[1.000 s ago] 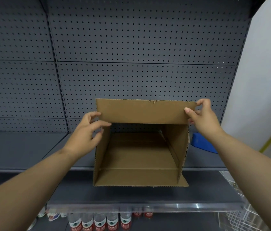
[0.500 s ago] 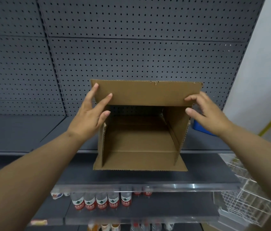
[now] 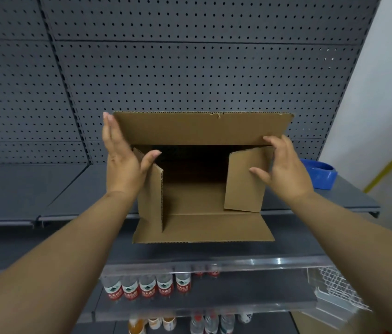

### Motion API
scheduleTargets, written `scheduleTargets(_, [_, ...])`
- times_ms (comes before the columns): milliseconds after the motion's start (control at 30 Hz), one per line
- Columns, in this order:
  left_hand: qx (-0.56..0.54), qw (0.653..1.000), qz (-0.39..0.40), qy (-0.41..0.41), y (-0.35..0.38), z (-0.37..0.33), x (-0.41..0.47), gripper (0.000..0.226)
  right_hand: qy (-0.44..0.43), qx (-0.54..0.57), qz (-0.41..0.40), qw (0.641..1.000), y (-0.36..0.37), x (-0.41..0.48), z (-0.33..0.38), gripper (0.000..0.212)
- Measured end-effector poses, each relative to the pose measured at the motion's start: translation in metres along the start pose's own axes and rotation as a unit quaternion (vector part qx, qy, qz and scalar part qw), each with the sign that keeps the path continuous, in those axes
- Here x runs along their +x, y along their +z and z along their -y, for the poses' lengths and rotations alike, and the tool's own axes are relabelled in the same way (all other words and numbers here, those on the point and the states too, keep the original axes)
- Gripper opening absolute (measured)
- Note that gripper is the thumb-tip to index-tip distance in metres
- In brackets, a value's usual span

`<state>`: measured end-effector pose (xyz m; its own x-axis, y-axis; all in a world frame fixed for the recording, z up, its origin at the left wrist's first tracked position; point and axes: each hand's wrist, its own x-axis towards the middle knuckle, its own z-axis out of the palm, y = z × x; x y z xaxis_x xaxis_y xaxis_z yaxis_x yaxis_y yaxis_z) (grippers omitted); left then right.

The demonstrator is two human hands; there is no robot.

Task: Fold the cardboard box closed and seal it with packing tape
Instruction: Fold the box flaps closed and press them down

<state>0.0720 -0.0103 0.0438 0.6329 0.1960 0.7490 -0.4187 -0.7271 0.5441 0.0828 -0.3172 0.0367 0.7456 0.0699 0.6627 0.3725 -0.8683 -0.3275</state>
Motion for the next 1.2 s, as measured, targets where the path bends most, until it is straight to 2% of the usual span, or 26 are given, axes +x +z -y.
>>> scheduleTargets(100, [-0.108,0.991,0.019,-0.072,0.001,0.010,-0.002,0.106,0.026,0.002,-0.025,0.999,0.011,-0.002,-0.001,0.075])
scheduleTargets(200, [-0.097,0.985,0.074,-0.119,-0.001,0.024,-0.007,0.112,0.031,0.016,-0.038,0.999,0.019,-0.003,0.001,0.074])
scheduleTargets(267, [-0.083,0.986,0.081,-0.118,-0.004,0.027,-0.005,0.122,0.025,0.022,-0.046,0.998,0.021,-0.002,0.001,0.074])
scheduleTargets(400, [-0.081,0.989,0.058,-0.113,-0.003,0.030,0.008,0.118,0.003,0.020,-0.060,0.998,0.023,-0.002,0.001,0.076])
scheduleTargets(567, [-0.097,0.986,0.061,-0.117,-0.003,0.033,0.012,0.118,0.041,0.054,-0.072,0.995,0.025,-0.009,-0.002,0.086])
scheduleTargets(633, [-0.103,0.988,0.073,-0.092,-0.003,0.038,0.016,0.104,0.062,0.096,-0.083,0.990,0.027,-0.006,-0.003,0.098])
scheduleTargets(700, [-0.110,0.989,0.093,-0.041,-0.003,0.044,0.017,0.073,0.093,0.156,-0.076,0.980,0.030,-0.002,-0.005,0.107])
scheduleTargets(733, [-0.089,0.991,0.100,-0.013,-0.003,0.046,0.015,0.067,0.104,0.188,-0.072,0.974,0.032,0.000,-0.008,0.107])
scheduleTargets(833, [0.015,0.987,0.142,0.074,-0.010,0.052,0.009,0.084,0.088,0.246,-0.057,0.964,0.030,-0.005,-0.016,0.098])
scheduleTargets(867, [0.021,0.983,0.161,0.080,-0.013,0.050,0.009,0.077,0.070,0.210,-0.048,0.974,0.025,-0.008,-0.019,0.094])
scheduleTargets(933, [0.022,0.976,0.209,0.063,-0.018,0.044,0.012,0.049,0.008,0.071,-0.016,0.997,0.016,-0.012,-0.027,0.090])
scheduleTargets(967, [0.074,0.969,0.226,0.071,-0.021,0.045,0.017,0.049,-0.026,0.002,0.008,1.000,0.012,-0.012,-0.030,0.092])
scheduleTargets(1033, [0.164,0.936,0.284,0.129,-0.026,0.049,0.021,0.057,-0.069,-0.094,0.048,0.992,0.005,-0.011,-0.034,0.097])
scheduleTargets(1133, [0.233,0.908,0.291,0.189,-0.032,0.053,0.026,0.089,-0.094,-0.191,0.109,0.971,-0.003,-0.011,-0.035,0.108])
scheduleTargets(1167, [0.283,0.880,0.291,0.248,-0.030,0.060,0.025,0.104,-0.108,-0.217,0.123,0.963,-0.005,-0.010,-0.035,0.113])
scheduleTargets(1200, [0.316,0.861,0.295,0.269,-0.030,0.062,0.025,0.113,-0.116,-0.239,0.135,0.955,-0.008,-0.009,-0.034,0.117])
